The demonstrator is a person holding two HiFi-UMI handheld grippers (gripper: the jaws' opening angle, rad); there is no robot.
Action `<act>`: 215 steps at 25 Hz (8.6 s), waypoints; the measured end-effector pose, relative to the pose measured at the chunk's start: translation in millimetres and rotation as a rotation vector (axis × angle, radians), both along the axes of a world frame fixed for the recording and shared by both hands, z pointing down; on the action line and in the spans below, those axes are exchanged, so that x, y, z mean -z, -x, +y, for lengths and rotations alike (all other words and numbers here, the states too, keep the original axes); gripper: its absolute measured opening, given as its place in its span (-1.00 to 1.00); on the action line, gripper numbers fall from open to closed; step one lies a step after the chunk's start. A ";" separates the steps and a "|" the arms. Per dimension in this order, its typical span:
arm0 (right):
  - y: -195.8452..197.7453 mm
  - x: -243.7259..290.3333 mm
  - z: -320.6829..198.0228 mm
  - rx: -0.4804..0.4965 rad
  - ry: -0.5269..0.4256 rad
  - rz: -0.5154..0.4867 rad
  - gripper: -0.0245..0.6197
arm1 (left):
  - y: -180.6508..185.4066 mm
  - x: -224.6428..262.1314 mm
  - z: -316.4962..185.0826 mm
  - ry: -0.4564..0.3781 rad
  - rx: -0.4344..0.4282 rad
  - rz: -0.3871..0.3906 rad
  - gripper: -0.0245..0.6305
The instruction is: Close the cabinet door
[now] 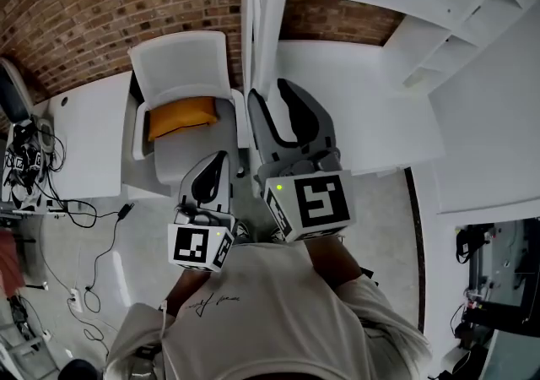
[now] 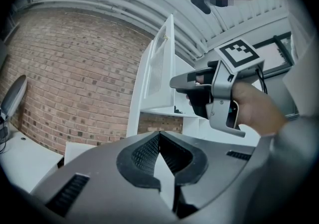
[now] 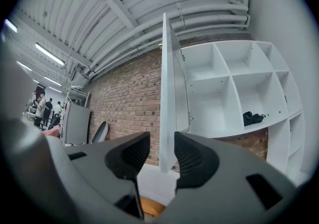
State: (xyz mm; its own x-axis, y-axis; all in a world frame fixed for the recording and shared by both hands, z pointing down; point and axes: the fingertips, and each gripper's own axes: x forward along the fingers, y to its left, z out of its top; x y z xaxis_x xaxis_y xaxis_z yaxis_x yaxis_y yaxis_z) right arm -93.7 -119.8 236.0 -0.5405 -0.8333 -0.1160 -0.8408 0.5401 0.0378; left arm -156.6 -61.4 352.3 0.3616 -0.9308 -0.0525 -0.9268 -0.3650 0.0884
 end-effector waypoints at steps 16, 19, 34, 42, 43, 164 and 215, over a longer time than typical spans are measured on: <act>5.1 -3.4 -19.4 -0.086 0.000 0.028 -0.61 | 5.2 -1.7 -2.9 0.007 0.029 0.001 -0.88; 7.4 -1.0 -19.1 -0.094 0.000 0.031 -0.64 | 4.2 -3.9 -4.8 0.015 0.024 -0.001 -0.88; -6.9 -2.3 -20.2 -0.115 -0.008 0.046 -0.68 | -6.0 -4.2 -8.2 0.016 0.000 0.020 -0.88; -16.9 -3.5 -21.5 -0.093 -0.015 0.030 -0.69 | -11.8 -3.6 -10.4 0.018 -0.014 0.034 -0.88; -18.3 -3.7 -21.7 -0.092 -0.015 0.025 -0.69 | -11.9 -4.7 -10.9 0.018 -0.014 0.034 -0.88; -156.3 -5.8 -88.7 -0.064 -0.021 -0.047 -0.69 | -92.3 0.0 -67.9 0.000 -0.150 0.029 -0.88; -219.9 -5.9 -178.7 -0.112 -0.012 -0.037 -0.64 | -137.9 -12.5 -138.6 0.030 -0.135 0.039 -0.88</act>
State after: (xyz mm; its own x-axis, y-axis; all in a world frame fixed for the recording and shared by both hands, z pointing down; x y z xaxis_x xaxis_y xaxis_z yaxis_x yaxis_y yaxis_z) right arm 126.2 -298.5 241.9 -0.4393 -0.8867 -0.1441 -0.8968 0.4424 0.0115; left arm -18.6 -200.0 364.8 0.4818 -0.8753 -0.0417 -0.8651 -0.4827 0.1362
